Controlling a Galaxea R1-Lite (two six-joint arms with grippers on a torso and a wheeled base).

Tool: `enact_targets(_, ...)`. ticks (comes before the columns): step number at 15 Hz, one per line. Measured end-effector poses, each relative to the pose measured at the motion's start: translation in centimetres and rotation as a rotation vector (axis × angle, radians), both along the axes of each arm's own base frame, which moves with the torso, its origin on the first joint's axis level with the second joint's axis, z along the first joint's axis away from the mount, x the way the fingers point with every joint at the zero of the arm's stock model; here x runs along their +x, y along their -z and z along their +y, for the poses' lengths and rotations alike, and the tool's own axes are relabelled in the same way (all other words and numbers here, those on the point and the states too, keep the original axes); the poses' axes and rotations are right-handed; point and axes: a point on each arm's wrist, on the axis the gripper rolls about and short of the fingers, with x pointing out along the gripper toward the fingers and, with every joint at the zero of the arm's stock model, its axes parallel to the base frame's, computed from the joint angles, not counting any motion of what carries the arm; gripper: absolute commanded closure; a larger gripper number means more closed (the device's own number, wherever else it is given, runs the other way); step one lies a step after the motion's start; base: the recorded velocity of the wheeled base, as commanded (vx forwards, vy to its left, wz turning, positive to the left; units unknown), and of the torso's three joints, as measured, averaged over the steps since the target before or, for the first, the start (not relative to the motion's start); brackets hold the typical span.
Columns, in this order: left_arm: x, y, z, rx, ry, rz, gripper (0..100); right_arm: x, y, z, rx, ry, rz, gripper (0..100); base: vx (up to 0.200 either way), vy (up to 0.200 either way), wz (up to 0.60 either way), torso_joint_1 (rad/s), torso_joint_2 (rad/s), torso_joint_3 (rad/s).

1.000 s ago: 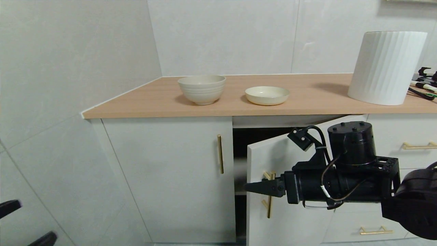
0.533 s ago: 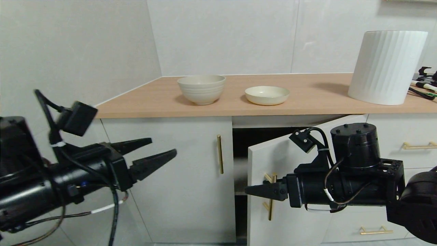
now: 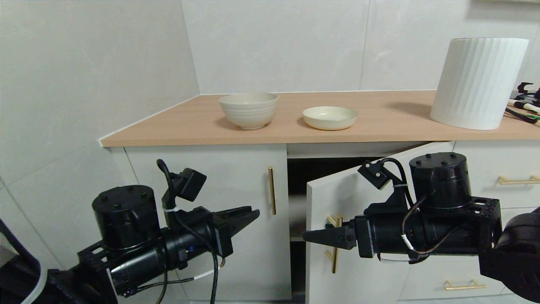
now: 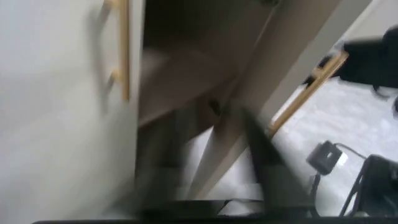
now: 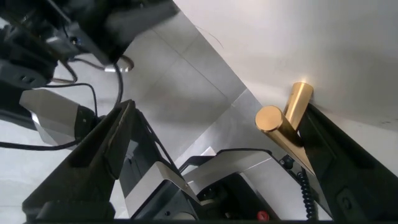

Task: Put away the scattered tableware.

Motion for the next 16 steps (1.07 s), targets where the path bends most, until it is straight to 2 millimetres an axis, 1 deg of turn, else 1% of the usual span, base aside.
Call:
enact_targets(1, 0.8, -0.3, -0.6, -0.009, 0.003, -0.019, 100, 0.0, 0.0, 0.0, -0.001, -0.001, 0.000, 0, 0.000, 0.000, 0.00, 0.000, 0.00, 0.000)
enact_targets(3, 3.0, -1.2, -2.4, -0.037, 0.007, -0.080, 100, -0.1, 0.1, 0.1, -0.002, -0.004, -0.001, 0, 0.000, 0.000, 0.00, 0.000, 0.00, 0.000)
enact_targets(4, 3.7, -0.9, -3.6, -0.041, 0.027, -0.086, 100, -0.2, 0.1, 0.1, -0.003, -0.005, -0.001, 0, 0.000, 0.000, 0.00, 0.000, 0.00, 0.000)
enact_targets(5, 4.0, -0.3, -4.6, -0.036, 0.054, -0.074, 100, -0.3, 0.0, 0.1, -0.002, -0.007, -0.003, 0, 0.000, 0.000, 0.00, 0.000, 0.00, 0.000)
enact_targets(7, 4.4, 0.8, -5.7, -0.036, 0.084, -0.070, 100, -0.5, -0.2, 0.0, -0.001, -0.008, -0.003, 0, 0.000, 0.000, 0.00, 0.000, 0.00, 0.000)
enact_targets(8, 4.7, 1.0, -6.0, -0.065, 0.075, -0.110, 100, -0.6, -0.3, -0.1, 0.001, -0.008, -0.005, 0, 0.000, 0.000, 0.00, 0.000, 0.00, 0.000)
enact_targets(9, 5.0, 1.4, -6.2, -0.086, 0.064, -0.136, 100, -0.7, -0.4, -0.2, 0.002, -0.008, -0.006, 0, 0.000, 0.000, 0.00, 0.000, 0.00, 0.000)
enact_targets(11, 5.3, 2.5, -6.5, -0.090, 0.058, -0.134, 100, -0.8, -0.6, -0.3, 0.006, -0.009, -0.011, 0, 0.000, 0.000, 0.00, 0.000, 0.00, 0.000)
enact_targets(12, 5.3, 3.1, -6.8, -0.083, 0.069, -0.120, 100, -0.8, -0.6, -0.3, 0.009, -0.009, -0.015, 0, 0.000, 0.000, 0.00, 0.000, 0.00, 0.000)
enact_targets(14, 4.8, 4.1, -8.0, -0.070, 0.111, -0.093, 100, -0.8, -0.7, -0.3, 0.011, -0.010, -0.019, 0, 0.000, 0.000, 0.00, 0.000, 0.00, 0.000)
enact_targets(16, 4.6, 4.6, -9.0, -0.066, 0.138, -0.087, 100, -0.8, -0.7, -0.3, 0.011, -0.010, -0.020, 0, 0.000, 0.000, 0.00, 0.000, 0.00, 0.000)
